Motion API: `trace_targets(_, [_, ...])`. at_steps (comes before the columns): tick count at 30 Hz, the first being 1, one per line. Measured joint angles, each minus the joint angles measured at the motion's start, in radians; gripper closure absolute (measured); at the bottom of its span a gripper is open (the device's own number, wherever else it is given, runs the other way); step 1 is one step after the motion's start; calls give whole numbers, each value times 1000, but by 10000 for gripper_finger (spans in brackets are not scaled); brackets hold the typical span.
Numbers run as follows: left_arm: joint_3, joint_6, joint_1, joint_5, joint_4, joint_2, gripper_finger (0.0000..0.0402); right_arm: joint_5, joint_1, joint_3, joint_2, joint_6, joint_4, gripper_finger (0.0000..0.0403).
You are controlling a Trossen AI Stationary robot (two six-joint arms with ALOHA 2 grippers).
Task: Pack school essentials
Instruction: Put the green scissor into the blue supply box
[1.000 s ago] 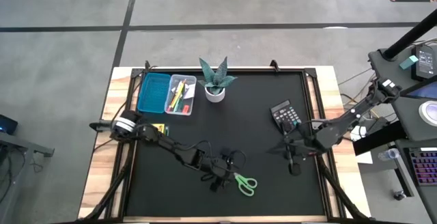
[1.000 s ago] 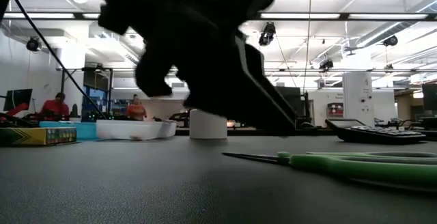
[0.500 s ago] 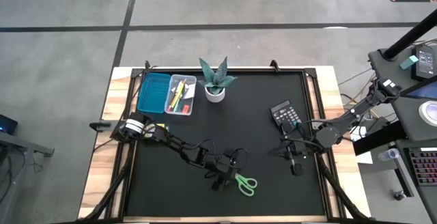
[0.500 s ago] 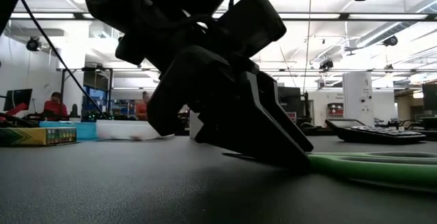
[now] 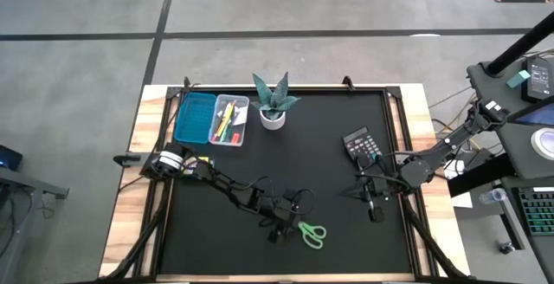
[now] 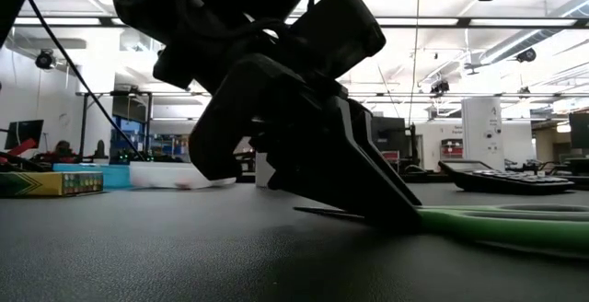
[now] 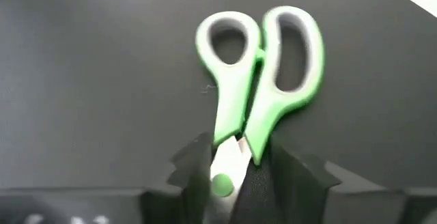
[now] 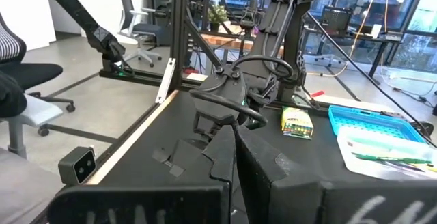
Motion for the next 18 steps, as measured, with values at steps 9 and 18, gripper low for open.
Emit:
trace_targets(9, [0,5,5,-27,2,1,371,0,0,0,0,0,0,394])
trace_targets(18, [-2,11,5,-20,-4,-11,401,0,0,0,0,-10,0,394])
